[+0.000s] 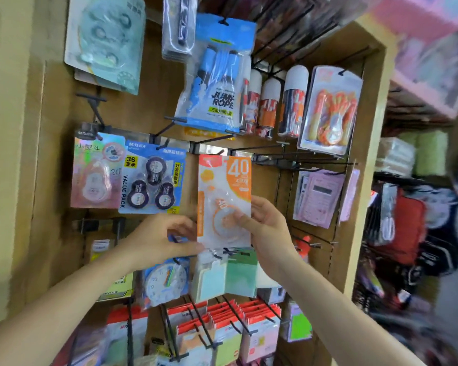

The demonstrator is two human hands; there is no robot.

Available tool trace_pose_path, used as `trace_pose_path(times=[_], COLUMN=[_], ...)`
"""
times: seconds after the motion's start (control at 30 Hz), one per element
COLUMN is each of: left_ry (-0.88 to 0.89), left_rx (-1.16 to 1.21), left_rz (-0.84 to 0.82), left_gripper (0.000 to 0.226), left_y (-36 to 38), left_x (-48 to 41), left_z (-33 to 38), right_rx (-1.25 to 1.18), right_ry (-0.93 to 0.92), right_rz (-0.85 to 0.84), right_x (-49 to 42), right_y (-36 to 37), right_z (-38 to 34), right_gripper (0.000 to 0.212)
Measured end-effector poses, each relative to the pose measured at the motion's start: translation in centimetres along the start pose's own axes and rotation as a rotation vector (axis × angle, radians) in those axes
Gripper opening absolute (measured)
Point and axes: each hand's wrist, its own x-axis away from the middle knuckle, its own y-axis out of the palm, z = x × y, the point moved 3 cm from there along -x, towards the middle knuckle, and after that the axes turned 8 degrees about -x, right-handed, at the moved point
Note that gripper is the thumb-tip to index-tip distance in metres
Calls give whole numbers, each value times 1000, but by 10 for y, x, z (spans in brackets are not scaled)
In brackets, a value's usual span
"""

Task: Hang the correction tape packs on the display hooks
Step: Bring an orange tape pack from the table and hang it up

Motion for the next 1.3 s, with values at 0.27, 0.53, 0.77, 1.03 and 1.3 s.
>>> trace_pose_path(times=[0.27,0.53,0.77,1.03,1.3], left_ry=[26,25,8,0,-34], left_rx=[-273,-354,-387,-378,-383], left_rz=[-126,-126,-132,-141,-116], left_gripper=[13,9,11,13,15], left_y=[6,6,6,7,7], left_x=[-2,0,1,2,1], left_z=[-5,-5,-5,-4,-8], right_rx=[179,270,304,520,560], right_ry=[-92,-138,-103,-115,-19], right_rz=[294,249,211,185,216], right_x=[-35,-53,-68,-131,-171], right_y=[-75,-85,-82,-70,-67], right_z=[-20,-13,-1,23,55], right_gripper=[28,34,34,36,39])
